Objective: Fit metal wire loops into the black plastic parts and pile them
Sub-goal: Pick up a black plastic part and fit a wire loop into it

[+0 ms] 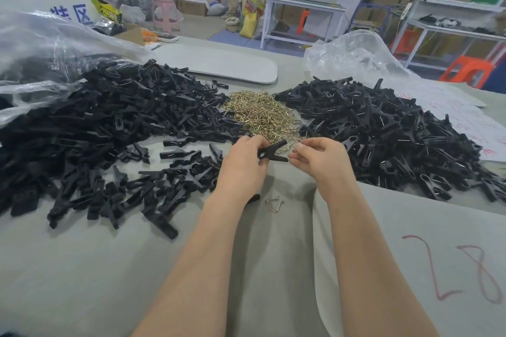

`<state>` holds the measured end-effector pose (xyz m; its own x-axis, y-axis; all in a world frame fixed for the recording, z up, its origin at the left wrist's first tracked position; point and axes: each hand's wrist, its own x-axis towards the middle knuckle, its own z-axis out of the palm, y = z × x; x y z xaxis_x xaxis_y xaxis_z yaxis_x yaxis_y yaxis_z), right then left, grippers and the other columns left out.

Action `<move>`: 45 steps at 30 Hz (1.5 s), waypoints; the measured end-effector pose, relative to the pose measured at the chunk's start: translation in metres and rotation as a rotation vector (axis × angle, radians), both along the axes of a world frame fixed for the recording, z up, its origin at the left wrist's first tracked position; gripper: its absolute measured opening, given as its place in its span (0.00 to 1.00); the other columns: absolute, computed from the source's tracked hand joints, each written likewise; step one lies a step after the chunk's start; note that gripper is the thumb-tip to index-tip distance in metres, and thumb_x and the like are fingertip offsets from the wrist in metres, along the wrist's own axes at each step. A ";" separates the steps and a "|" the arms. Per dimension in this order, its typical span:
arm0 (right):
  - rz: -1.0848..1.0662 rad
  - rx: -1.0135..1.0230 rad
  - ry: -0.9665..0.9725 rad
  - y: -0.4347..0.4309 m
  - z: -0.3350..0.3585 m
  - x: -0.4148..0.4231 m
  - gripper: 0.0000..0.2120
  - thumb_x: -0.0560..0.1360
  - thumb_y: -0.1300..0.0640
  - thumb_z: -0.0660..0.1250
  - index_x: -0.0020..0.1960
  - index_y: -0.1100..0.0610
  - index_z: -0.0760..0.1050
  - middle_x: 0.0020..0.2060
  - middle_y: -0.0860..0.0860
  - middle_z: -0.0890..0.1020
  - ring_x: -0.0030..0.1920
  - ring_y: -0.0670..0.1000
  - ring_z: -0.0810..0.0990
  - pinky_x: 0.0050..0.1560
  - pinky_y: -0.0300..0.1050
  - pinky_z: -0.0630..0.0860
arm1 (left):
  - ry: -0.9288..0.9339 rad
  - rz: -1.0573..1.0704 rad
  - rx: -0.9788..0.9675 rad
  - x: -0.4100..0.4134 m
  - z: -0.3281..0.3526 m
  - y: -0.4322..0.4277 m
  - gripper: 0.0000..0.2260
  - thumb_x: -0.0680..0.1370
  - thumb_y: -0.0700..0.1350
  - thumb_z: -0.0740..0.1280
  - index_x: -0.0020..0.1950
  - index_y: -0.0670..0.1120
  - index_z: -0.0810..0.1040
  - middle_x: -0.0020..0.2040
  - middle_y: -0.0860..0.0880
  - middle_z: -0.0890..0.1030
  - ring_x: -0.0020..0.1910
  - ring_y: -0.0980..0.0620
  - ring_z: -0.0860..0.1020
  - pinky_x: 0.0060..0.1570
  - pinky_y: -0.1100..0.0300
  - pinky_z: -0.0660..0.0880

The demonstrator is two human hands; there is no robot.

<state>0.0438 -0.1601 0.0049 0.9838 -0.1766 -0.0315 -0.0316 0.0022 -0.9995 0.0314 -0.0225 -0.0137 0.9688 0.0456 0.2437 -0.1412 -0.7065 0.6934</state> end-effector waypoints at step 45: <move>0.531 0.494 0.218 -0.022 0.004 -0.004 0.11 0.66 0.48 0.68 0.34 0.56 0.82 0.35 0.54 0.79 0.34 0.47 0.79 0.38 0.38 0.79 | -0.209 -0.225 -0.214 -0.011 0.018 0.004 0.11 0.73 0.42 0.72 0.55 0.49 0.81 0.44 0.62 0.78 0.45 0.62 0.76 0.48 0.78 0.68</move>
